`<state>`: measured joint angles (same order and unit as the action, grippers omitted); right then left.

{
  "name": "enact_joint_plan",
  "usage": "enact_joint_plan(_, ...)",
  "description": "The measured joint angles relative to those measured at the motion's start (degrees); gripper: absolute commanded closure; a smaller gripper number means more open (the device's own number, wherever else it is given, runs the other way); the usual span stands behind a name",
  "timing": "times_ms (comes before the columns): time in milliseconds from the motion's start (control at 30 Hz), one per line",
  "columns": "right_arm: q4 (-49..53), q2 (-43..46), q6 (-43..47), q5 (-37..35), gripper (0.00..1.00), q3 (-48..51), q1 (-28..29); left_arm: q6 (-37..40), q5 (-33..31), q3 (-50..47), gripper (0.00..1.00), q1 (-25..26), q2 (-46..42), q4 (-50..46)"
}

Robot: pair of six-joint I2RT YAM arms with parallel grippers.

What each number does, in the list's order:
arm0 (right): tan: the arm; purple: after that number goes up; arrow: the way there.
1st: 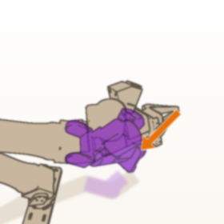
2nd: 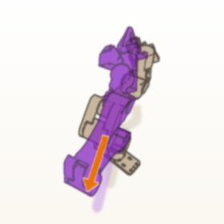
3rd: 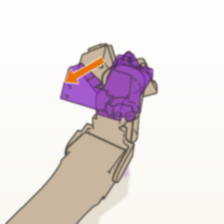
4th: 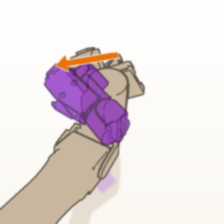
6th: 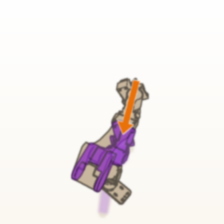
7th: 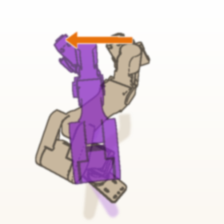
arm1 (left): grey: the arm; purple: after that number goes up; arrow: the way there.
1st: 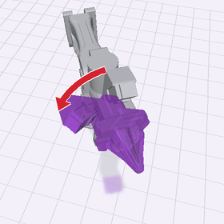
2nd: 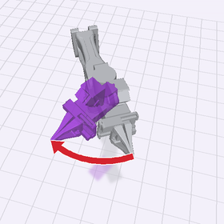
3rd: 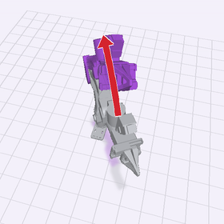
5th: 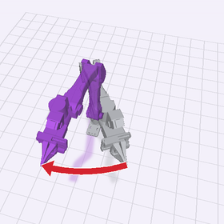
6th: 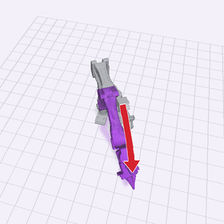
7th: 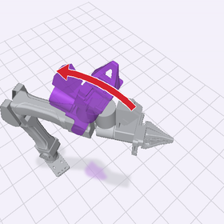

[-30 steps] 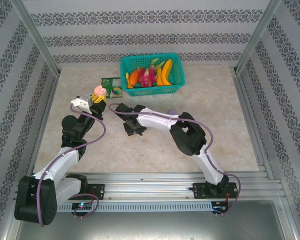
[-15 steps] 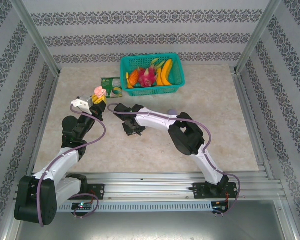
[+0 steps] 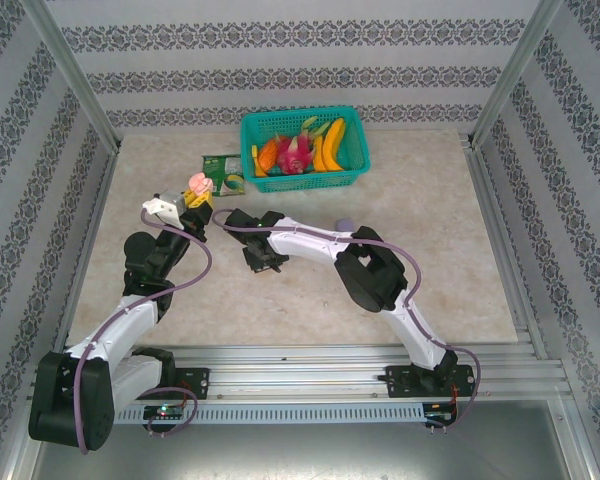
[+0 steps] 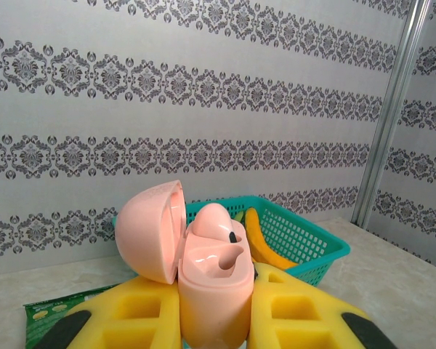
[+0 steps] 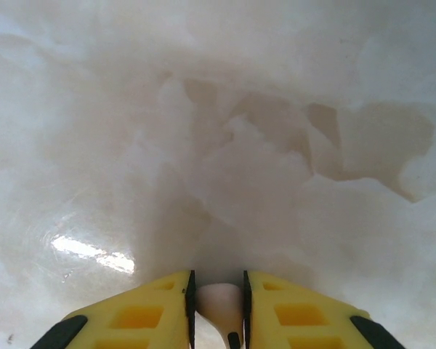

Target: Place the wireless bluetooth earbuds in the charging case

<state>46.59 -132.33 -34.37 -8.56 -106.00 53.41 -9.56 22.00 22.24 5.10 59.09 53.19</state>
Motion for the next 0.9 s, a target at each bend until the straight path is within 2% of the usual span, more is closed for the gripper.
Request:
enact_joint_plan(233, -2.1, 1.7, -0.2, -0.5, 0.78, 2.9, 0.0, 0.0, 0.1, 0.0, 1.00, 0.0, -0.7, 0.0)
enact_joint_plan(500, -3.1, 7.3, -0.2, -1.2, 0.79, 10.9, -1.0, 0.0, 1.6, 0.0, 1.00, 0.0, -0.7, -0.1)
enact_joint_plan(900, -9.0, 20.6, -0.2, -1.7, 0.79, 24.5, -7.7, -1.3, 6.8, 0.0, 1.00, 0.1, 3.8, -0.1)
